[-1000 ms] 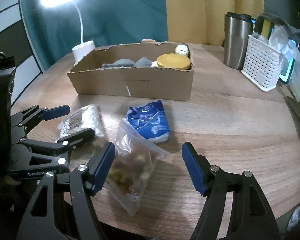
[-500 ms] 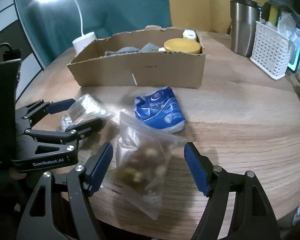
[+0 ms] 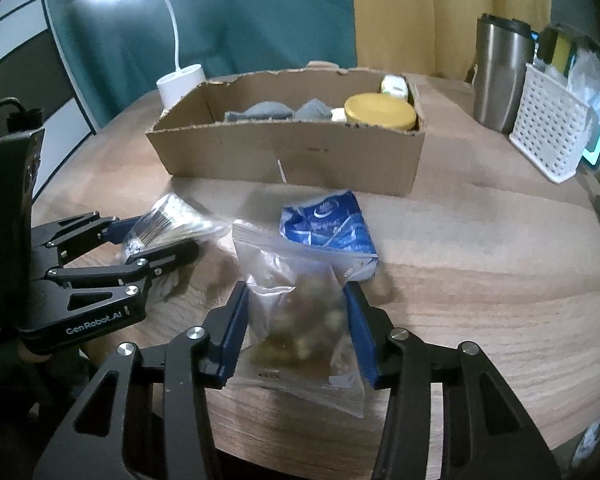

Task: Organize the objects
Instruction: 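Carry the swab bag into the box with the left gripper while the right gripper carries the snack bag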

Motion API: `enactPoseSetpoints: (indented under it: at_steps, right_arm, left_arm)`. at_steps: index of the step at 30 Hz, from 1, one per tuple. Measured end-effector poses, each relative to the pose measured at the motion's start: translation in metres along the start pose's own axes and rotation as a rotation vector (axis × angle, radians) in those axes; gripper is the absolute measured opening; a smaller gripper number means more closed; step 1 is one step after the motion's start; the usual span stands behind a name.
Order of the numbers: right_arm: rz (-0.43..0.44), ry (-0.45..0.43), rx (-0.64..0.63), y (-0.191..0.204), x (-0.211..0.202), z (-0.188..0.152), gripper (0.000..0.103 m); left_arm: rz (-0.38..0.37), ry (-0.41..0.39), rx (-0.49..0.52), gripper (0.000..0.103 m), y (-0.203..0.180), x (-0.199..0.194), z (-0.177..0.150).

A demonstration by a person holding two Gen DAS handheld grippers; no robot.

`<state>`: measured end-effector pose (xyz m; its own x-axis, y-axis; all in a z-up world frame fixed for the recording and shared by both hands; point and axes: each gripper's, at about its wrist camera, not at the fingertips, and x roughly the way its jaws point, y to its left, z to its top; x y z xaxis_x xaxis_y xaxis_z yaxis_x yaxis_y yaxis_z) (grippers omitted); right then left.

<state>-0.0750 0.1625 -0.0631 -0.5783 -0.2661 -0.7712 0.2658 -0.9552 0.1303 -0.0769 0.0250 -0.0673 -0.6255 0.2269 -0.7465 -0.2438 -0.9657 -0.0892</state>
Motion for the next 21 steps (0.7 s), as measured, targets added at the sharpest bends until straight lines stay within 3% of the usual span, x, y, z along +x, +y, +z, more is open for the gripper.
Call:
enactPoseSetpoints:
  at_steps: [21]
  right_arm:
    - [0.013,-0.074,-0.055,-0.001,-0.013,0.047,0.050]
  left_arm:
    - [0.043,-0.109,-0.075,0.049,0.025,-0.033,0.035]
